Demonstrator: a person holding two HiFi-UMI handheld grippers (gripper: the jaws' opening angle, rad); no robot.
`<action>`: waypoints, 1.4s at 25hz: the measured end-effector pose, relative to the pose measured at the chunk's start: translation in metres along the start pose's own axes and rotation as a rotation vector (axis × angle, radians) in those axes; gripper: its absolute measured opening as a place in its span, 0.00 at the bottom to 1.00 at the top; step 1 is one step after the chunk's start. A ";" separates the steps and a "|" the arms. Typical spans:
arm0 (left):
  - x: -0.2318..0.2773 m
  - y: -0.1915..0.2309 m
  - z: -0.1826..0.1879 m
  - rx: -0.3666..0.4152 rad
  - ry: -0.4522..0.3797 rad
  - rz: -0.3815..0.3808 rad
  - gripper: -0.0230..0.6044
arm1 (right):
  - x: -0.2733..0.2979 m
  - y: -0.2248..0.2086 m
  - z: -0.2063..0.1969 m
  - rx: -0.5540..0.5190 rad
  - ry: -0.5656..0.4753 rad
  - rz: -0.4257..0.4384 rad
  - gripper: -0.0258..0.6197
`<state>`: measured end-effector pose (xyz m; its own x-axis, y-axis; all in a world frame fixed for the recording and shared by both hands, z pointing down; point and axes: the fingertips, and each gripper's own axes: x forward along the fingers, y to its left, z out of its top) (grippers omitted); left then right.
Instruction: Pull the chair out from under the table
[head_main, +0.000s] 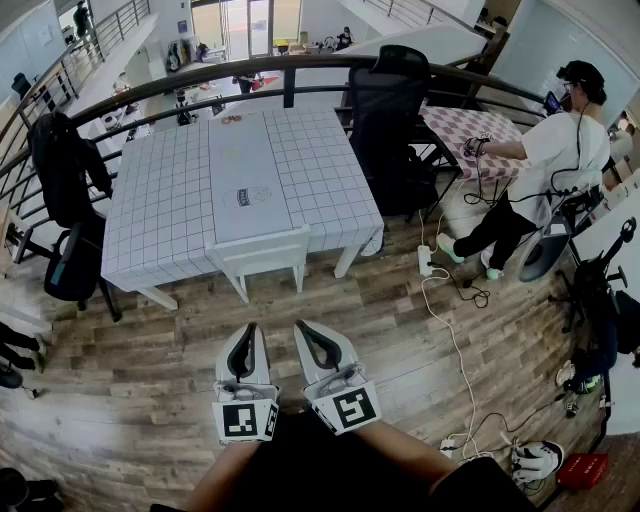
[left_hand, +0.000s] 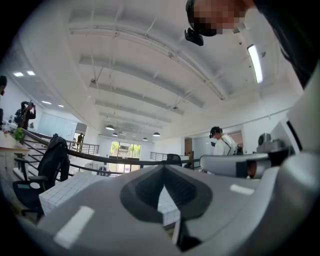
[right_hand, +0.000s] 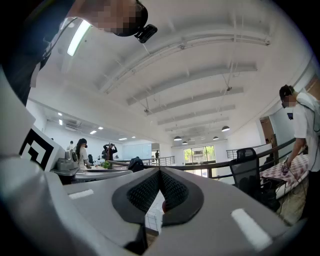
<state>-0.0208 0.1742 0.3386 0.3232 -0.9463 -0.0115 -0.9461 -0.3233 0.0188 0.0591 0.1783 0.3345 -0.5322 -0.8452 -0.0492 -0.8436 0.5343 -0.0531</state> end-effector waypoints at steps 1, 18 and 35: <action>0.002 -0.010 0.003 -0.002 -0.002 -0.003 0.05 | -0.007 -0.007 0.004 0.011 0.001 -0.002 0.04; 0.005 -0.024 -0.023 -0.013 -0.013 0.008 0.05 | -0.021 -0.016 -0.015 0.032 -0.015 0.043 0.04; -0.014 -0.034 -0.057 0.018 0.031 0.163 0.05 | -0.063 -0.050 -0.035 0.000 -0.042 0.124 0.04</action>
<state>0.0077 0.1985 0.3955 0.1658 -0.9859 0.0211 -0.9862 -0.1658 0.0003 0.1326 0.2045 0.3755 -0.6288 -0.7714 -0.0973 -0.7717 0.6345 -0.0438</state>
